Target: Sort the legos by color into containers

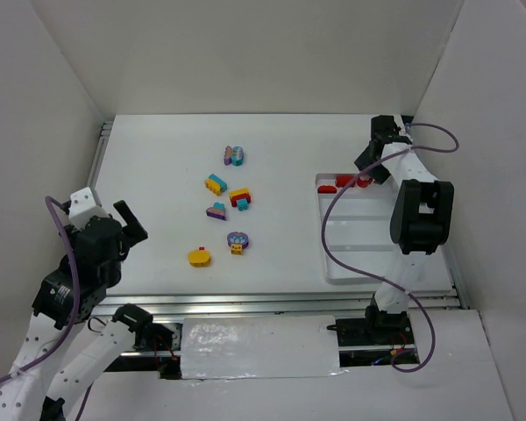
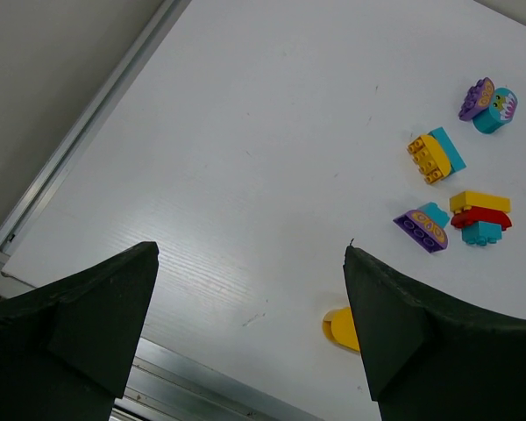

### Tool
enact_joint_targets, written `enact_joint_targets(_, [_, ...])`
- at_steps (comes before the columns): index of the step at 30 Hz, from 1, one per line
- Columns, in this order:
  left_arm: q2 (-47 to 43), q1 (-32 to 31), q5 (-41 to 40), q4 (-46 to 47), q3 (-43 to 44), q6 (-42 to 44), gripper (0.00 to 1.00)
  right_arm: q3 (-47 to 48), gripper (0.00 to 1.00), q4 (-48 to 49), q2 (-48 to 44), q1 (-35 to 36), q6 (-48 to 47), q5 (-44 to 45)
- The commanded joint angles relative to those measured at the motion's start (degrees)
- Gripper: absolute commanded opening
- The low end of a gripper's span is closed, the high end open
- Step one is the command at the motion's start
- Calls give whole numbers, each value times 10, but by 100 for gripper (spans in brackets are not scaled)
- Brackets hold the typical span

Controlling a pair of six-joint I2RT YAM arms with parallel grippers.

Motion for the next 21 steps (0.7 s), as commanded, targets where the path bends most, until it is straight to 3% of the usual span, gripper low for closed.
enact_joint_targets(1, [2,3,7,29,-5,15,100,-8,77,8,-11,0,8,15])
enact_joint_targets(4, [4,3,11,30,-5,17,99,-1,85,3,-12,0,5,30])
enact_joint_targets(10, [3,3,11,30,-5,18,100,-4,86,-5,-40,13,-14,17])
enact_joint_targets(17, [11,9,8,27,-4,15,100,-63,87,4,-184,250,-77,24])
enact_joint_targets(19, [12,10,10,30,-5,18,100,-102,88,42,-198,338,-126,-39])
enact_joint_targets(20, [13,10,12,32,-6,19,100,-117,99,57,-201,363,-141,-65])
enact_joint_targets(21, [13,10,15,32,-6,20,99,-122,100,61,-196,406,-130,-72])
